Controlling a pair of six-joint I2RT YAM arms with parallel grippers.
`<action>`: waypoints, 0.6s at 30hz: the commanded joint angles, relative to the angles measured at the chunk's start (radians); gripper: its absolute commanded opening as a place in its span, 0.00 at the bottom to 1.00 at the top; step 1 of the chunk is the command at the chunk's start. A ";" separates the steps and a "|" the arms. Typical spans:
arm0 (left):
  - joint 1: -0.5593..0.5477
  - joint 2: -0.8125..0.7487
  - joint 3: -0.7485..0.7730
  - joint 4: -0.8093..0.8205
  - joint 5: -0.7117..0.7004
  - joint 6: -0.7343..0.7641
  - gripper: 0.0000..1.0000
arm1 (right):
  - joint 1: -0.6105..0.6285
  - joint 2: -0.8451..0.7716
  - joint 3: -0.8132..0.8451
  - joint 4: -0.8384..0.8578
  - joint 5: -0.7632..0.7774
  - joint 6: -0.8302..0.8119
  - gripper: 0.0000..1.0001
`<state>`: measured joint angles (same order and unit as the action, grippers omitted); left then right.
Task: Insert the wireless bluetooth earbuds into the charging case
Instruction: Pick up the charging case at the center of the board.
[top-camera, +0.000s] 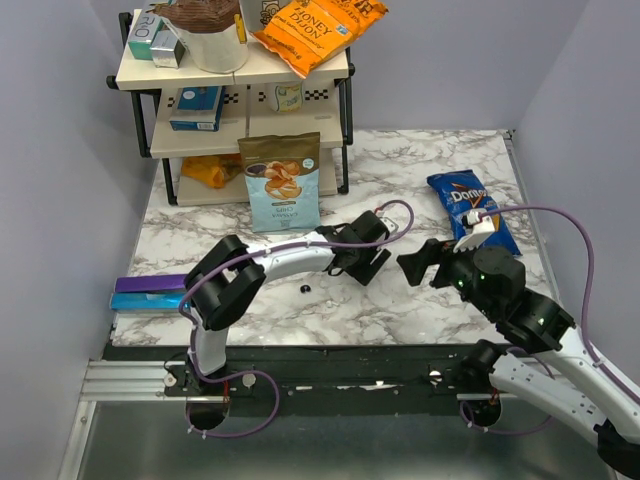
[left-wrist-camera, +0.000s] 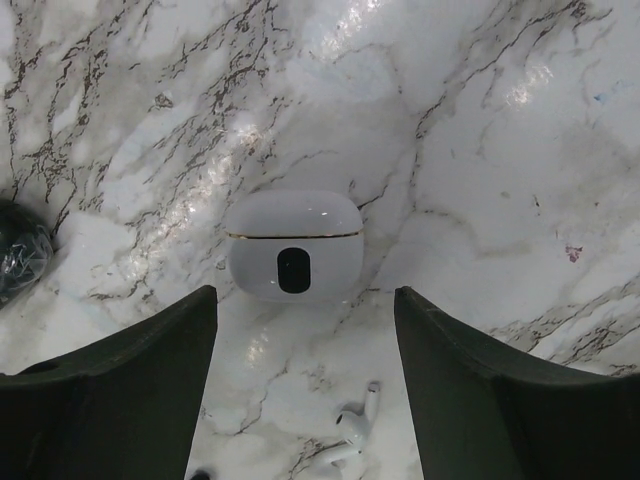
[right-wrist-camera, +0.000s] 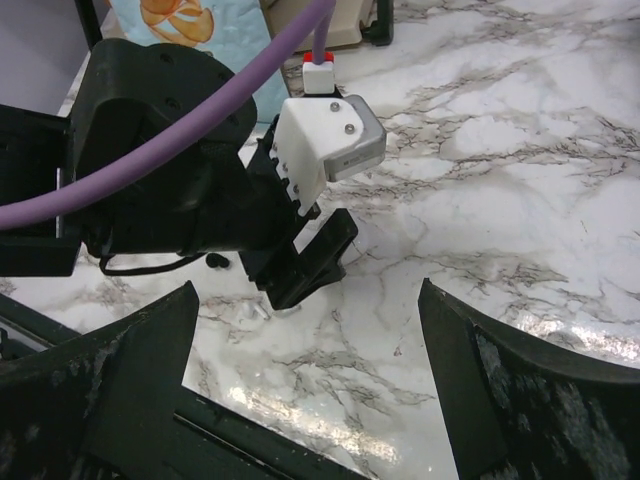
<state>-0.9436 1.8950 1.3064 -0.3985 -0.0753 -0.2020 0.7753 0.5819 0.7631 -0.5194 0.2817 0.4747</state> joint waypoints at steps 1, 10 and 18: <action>0.017 0.041 0.051 -0.011 0.035 0.004 0.78 | 0.004 -0.017 -0.016 -0.034 -0.013 0.008 1.00; 0.031 0.072 0.063 -0.014 0.048 0.021 0.77 | 0.004 -0.021 -0.015 -0.042 -0.007 0.008 1.00; 0.037 0.091 0.067 -0.014 0.066 0.029 0.75 | 0.004 -0.022 -0.024 -0.048 -0.004 0.018 1.00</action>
<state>-0.9115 1.9568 1.3502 -0.3992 -0.0391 -0.1894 0.7753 0.5701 0.7567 -0.5262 0.2821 0.4820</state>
